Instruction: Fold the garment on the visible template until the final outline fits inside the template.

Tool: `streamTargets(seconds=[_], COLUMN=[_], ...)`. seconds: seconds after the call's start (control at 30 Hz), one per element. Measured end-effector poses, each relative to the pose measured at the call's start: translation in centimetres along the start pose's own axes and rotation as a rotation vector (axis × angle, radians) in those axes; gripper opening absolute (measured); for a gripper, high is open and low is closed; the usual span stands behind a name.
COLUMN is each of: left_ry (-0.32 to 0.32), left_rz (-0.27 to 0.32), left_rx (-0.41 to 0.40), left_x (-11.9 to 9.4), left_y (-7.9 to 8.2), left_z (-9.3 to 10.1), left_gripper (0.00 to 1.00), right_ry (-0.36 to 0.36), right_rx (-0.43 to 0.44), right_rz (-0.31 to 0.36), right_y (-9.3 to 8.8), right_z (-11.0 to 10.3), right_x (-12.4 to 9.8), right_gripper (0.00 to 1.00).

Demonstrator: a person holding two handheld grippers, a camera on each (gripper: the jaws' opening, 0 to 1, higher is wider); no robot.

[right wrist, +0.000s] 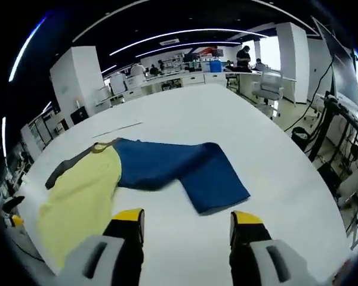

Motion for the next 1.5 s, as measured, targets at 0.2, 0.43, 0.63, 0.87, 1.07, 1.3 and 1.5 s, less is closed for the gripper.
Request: streamTargets(seconds=[0.2, 0.43, 0.63, 0.87, 1.07, 1.3, 1.5], left_ry=[0.001, 0.013, 0.027, 0.026, 0.041, 0.043, 0.050], left_rz=[0.004, -0.002, -0.008, -0.007, -0.010, -0.023, -0.018], left_rx=[-0.003, 0.014, 0.032, 0.022, 0.021, 0.034, 0.031], left_x=[0.0, 0.0, -0.1, -0.1, -0.2, -0.3, -0.4], left_y=[0.0, 0.1, 0.0, 0.0, 0.0, -0.1, 0.0], left_z=[-0.1, -0.3, -0.4, -0.6, -0.9, -0.8, -1.0], left_gripper=[0.98, 0.93, 0.89, 0.87, 0.85, 0.83, 0.82], right_ry=[-0.067, -0.141, -0.219, -0.260, -0.297, -0.259, -0.228], right_rx=[0.005, 0.041, 0.074, 0.093, 0.069, 0.194, 0.127], right_rz=[-0.003, -0.048, -0.077, -0.075, -0.081, -0.105, -0.126], right_y=[0.6, 0.5, -0.1, 0.2, 0.3, 0.7, 0.8], right_z=[0.5, 0.8, 1.3, 1.3, 0.6, 0.4, 1.7], right_x=[1.4, 3.1, 4.1, 4.7, 5.0, 4.8, 4.3], right_gripper=[0.44, 0.34, 0.34, 0.31, 0.25, 0.00, 0.00])
Point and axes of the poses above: the point that each gripper's makers call its tool centre point, and the gripper's own axes: x roughly forward along the fingers, z roughly to its right, y roughly out of its top, the point moved 9 cm from there along -x, roughly backward along the fingers, and after that the axes turned 8 degrees about -y, right-handed, at the moved point
